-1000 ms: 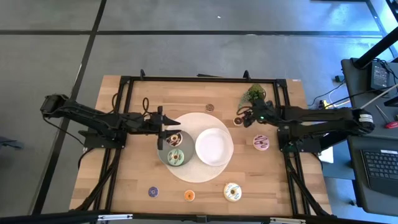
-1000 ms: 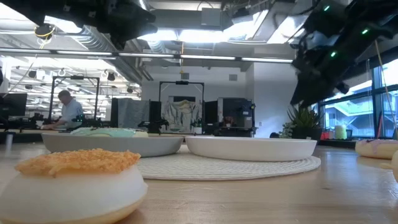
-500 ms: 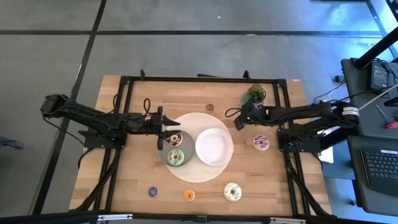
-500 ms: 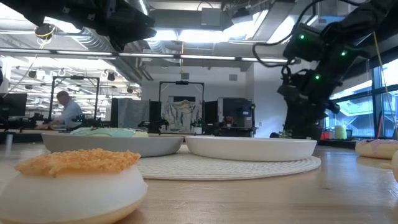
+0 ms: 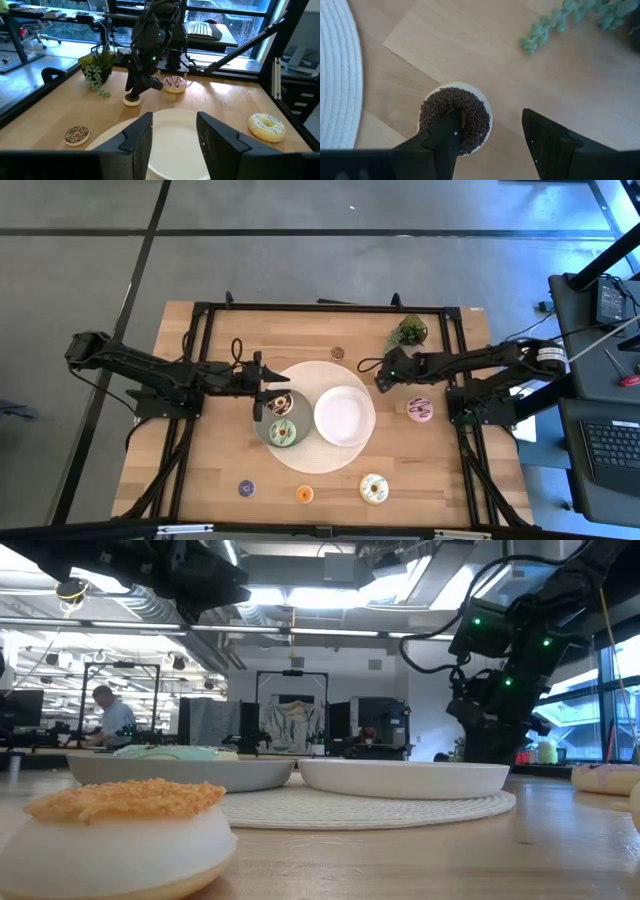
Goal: Pick & Place donuts
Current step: Put the small dark brown donut on the white plate
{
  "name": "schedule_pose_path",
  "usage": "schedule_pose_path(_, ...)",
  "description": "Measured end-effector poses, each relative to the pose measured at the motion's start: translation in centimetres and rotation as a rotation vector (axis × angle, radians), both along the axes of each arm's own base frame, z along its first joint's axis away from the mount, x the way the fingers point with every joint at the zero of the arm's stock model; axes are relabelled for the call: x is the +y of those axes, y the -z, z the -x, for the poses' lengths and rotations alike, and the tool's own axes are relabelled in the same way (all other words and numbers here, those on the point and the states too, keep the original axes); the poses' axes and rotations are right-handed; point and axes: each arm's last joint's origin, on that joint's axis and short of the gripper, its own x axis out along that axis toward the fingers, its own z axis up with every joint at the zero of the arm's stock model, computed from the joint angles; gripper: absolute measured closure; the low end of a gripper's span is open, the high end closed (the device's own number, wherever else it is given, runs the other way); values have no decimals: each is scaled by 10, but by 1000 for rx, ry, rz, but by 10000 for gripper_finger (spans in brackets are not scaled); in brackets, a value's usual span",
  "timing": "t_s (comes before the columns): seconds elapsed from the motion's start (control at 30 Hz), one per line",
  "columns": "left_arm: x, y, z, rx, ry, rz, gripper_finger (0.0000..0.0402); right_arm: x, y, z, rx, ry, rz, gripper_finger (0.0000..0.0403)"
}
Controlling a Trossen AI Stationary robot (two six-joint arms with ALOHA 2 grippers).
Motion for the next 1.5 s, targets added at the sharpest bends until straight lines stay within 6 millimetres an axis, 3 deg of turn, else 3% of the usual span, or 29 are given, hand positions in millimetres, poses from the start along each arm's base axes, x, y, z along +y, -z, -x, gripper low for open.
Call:
schedule_pose_path(0.17, 0, 0, 0, 0, 0, 0, 252, 0, 3, -2, -3, -1, -2, 210)
schedule_pose_path(0.77, 0, 0, 0, 1, 0, 0, 254, -1, 1, -5, 30, -91, 47, 366)
schedule_pose_path(0.97, 0, 1, 0, 16, 0, -2, 252, -3, -25, -30, -60, -196, 57, 371)
schedule_pose_path(1.13, 0, 1, 0, 17, 0, -2, 256, 14, -52, -56, -235, -354, 52, 360)
schedule_pose_path(1.5, 0, 1, 0, 17, 0, -2, 253, 64, -59, -66, -344, -505, 98, 357)
